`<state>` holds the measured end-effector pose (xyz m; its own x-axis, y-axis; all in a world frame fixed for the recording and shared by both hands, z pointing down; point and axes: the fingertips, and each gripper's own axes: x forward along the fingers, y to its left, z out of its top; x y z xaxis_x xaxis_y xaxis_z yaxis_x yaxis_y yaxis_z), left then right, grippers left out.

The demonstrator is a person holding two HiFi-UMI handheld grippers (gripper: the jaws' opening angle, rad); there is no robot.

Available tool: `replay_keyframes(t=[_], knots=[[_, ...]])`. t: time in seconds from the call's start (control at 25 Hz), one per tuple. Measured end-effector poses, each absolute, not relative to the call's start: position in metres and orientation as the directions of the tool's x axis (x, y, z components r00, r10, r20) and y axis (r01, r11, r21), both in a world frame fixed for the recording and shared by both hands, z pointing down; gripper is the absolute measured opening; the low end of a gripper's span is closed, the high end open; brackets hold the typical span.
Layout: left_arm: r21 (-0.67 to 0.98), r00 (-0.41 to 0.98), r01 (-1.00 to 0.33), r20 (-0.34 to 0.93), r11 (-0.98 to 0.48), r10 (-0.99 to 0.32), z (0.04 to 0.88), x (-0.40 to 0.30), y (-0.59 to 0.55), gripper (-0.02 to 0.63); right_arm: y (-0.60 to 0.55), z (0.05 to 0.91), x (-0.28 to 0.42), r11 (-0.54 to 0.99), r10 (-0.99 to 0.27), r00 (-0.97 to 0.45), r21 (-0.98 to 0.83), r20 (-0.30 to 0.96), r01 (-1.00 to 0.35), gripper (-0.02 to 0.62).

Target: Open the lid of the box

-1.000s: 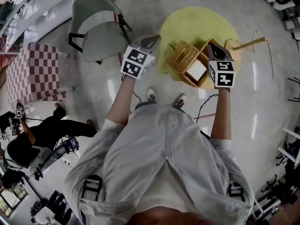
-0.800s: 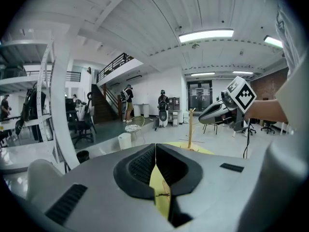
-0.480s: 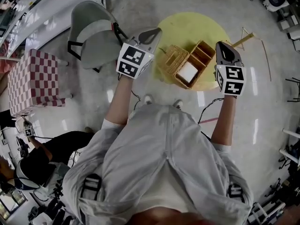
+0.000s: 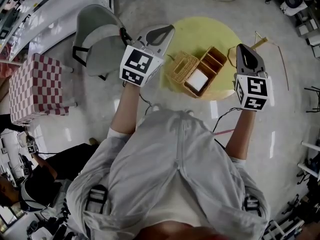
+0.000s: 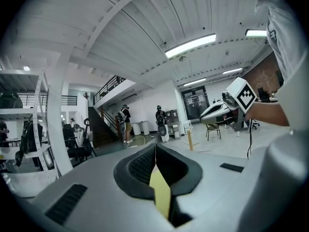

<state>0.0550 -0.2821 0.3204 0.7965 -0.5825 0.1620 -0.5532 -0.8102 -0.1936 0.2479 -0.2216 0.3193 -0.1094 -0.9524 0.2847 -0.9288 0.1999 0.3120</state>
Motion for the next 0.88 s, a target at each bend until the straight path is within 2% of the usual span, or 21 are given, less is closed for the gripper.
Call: replay_keyframes(t=[0.88], knots=[[-0.192, 0.804, -0.534, 0.187, -0.824, -0.565, 0.329, 0.049, -0.275, 0.029, -0.219, 0.328, 0.234, 0.226, -0.942, -0.124, 0.316, 0.311, -0.921, 0.023]])
